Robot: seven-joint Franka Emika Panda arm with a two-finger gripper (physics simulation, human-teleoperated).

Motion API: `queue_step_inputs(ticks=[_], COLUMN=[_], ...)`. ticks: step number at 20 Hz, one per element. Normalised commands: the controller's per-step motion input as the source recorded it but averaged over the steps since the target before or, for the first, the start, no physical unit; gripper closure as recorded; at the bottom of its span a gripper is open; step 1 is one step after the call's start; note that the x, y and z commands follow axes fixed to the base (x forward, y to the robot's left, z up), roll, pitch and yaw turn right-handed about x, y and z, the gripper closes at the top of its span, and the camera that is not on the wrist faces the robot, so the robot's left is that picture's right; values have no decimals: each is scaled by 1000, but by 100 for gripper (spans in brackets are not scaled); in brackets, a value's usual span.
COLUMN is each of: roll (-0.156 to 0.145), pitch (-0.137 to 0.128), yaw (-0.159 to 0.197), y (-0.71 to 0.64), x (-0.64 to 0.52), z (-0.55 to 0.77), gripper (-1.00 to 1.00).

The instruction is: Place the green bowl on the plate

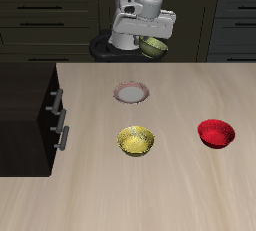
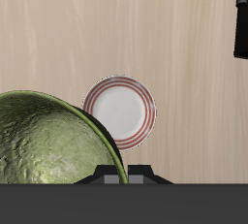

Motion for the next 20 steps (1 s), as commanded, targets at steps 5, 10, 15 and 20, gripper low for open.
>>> queue_step_inputs(ticks=[5,10,15,20], roll=[-11,4,19,18], pitch=[-16,10,11,22], yaw=[12,-11,-3,-6], y=[-20,-38,61,55], x=[89,137,86,77], z=[60,16,-65,-164], gripper=[100,100,100,100])
